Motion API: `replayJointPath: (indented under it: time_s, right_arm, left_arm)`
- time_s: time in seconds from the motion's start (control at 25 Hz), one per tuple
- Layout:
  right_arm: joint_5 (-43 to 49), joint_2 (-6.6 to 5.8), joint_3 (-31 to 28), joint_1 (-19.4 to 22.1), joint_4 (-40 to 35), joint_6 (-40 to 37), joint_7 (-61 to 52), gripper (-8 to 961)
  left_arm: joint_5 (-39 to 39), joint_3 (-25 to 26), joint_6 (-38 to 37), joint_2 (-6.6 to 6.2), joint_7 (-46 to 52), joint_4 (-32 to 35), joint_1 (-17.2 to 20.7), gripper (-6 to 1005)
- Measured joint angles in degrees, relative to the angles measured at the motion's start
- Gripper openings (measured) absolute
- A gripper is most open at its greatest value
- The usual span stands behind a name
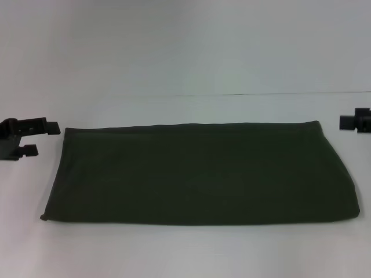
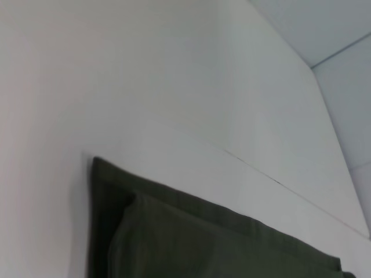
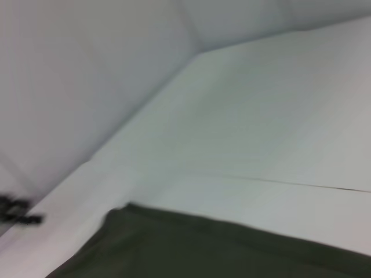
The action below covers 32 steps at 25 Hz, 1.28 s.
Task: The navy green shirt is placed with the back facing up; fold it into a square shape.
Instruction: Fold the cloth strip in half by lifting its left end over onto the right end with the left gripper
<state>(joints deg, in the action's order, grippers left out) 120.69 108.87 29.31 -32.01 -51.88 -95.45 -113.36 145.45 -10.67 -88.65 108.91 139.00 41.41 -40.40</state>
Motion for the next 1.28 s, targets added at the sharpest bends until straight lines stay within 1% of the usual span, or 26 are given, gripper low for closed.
replayJointPath:
  time_s: [0.16,0.36,0.44,0.6,0.8,1.0,1.28]
  right_arm:
    - [-1.75,-0.80,-2.55,1.27,3.97,-5.55,14.14,931]
    - [-2.19,-1.18,-4.90,2.86,9.02,-9.56,33.06,930]
    - [-2.15,-1.02,-4.84,3.28,10.49,-11.00,39.45,930]
    - [-1.70,-0.15,-3.66,3.49,12.24,-13.80,49.27,930]
    - [-1.68,0.77,-1.59,3.51,12.46,-15.95,54.19,930]
    - [-1.68,0.73,0.54,3.79,13.26,-16.74,55.30,930]
    - [-1.68,0.78,1.11,3.95,13.39,-17.82,55.59,930]
  left_arm:
    - [-0.17,0.49,-1.19,0.42,4.44,-0.52,1.34,950]
    - [-0.45,0.77,-3.77,1.13,6.89,-1.32,2.84,950]
    - [-0.24,0.78,-4.17,1.38,7.95,-1.14,3.58,950]
    - [0.76,1.95,-4.28,1.47,9.15,0.20,5.31,950]
    - [2.32,3.55,-3.89,1.84,10.07,0.32,6.81,949]
    - [3.02,3.93,-1.06,2.52,10.59,-1.14,8.43,949]
    - [2.99,3.88,3.39,2.66,10.58,-6.60,8.23,949]
